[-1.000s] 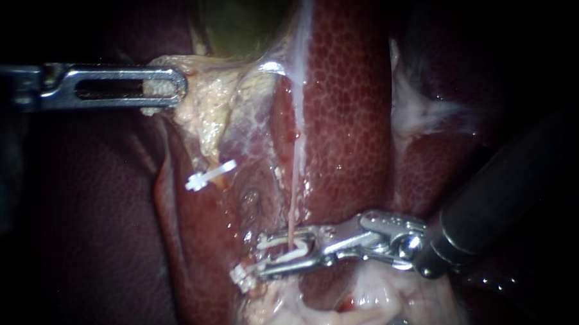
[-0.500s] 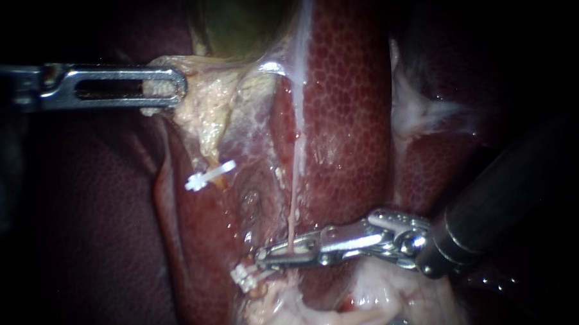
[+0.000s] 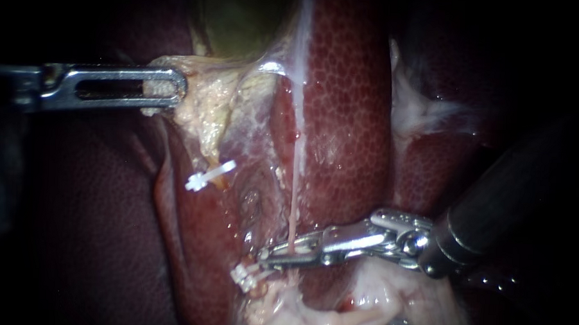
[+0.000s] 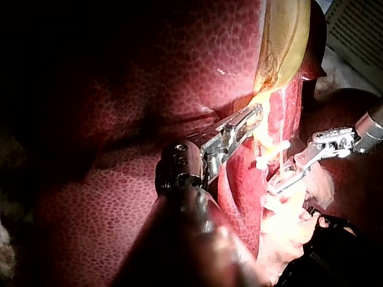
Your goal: Clipping first clip right tube
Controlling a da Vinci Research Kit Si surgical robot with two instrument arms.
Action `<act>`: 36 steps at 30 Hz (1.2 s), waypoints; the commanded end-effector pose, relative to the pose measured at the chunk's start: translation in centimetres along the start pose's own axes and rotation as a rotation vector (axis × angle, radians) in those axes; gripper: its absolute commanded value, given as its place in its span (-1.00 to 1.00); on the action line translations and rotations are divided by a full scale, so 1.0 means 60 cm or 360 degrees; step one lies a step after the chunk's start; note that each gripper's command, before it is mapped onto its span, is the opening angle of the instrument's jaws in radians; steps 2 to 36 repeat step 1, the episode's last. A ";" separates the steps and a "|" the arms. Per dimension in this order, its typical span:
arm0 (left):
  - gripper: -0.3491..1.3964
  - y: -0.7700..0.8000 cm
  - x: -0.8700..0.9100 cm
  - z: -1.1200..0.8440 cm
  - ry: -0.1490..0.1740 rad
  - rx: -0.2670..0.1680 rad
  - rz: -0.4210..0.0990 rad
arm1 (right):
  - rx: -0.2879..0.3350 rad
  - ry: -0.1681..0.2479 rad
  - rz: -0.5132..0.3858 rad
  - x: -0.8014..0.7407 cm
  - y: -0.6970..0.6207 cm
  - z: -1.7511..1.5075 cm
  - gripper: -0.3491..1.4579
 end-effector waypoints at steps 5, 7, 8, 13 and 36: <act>-1.00 0.0000 0.0000 0.0000 0.0001 0.0000 0.0000 | -0.0002 -0.0003 0.0002 0.0003 0.0000 -0.0002 -1.00; -1.00 0.0000 0.0000 0.0000 0.0001 0.0000 0.0000 | -0.0002 -0.0003 0.0002 0.0003 0.0000 -0.0002 -1.00; -1.00 0.0000 0.0000 0.0000 0.0001 0.0000 0.0000 | -0.0002 -0.0003 0.0002 0.0003 0.0000 -0.0002 -1.00; -1.00 0.0000 0.0000 0.0000 0.0001 0.0000 0.0000 | -0.0002 -0.0003 0.0002 0.0003 0.0000 -0.0002 -1.00; -1.00 0.0000 0.0000 0.0000 0.0001 0.0000 0.0000 | -0.0002 -0.0003 0.0002 0.0003 0.0000 -0.0002 -1.00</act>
